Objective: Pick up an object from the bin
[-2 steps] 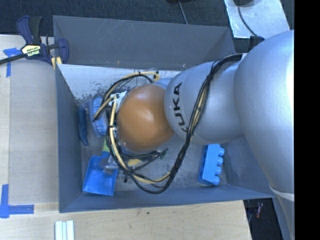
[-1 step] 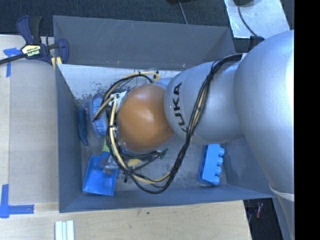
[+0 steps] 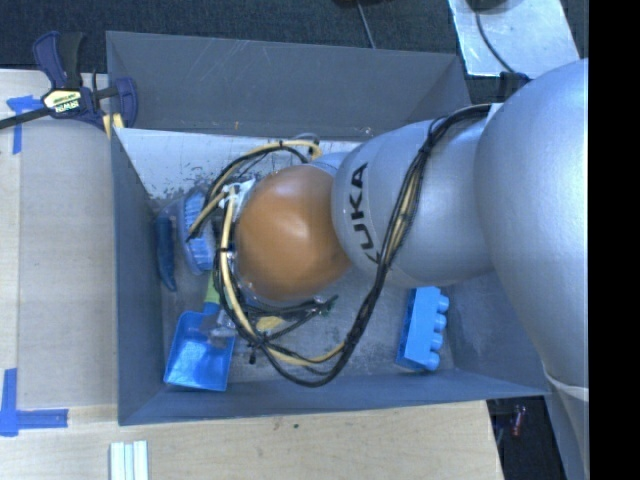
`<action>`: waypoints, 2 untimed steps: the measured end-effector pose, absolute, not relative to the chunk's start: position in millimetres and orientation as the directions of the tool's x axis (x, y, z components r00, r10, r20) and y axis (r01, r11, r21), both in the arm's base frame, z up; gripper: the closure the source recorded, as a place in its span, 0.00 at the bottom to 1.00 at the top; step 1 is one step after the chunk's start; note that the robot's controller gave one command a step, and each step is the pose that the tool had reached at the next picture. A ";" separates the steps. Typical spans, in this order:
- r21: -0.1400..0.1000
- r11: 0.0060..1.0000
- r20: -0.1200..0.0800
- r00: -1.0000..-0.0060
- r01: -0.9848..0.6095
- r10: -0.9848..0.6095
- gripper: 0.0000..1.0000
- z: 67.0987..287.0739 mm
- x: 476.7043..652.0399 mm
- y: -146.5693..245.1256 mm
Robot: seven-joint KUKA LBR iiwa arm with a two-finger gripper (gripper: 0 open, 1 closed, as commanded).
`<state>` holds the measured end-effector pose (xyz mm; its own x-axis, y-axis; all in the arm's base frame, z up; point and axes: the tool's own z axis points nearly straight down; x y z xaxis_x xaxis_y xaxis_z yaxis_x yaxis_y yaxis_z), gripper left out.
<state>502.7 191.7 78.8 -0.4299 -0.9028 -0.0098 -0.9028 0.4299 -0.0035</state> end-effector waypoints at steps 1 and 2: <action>0.004 0.430 -0.003 -0.430 -0.903 -0.903 1.00 111.3 500.2 191.3; -0.005 0.432 -0.011 -0.432 -0.902 -0.902 1.00 137.9 503.2 191.6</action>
Offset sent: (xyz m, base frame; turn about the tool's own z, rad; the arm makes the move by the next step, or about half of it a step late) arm -0.0014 0.0000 0.0395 -0.0002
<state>503.2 191.6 137.9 -0.4318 -0.9019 -0.0107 -0.9019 0.4319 -0.0049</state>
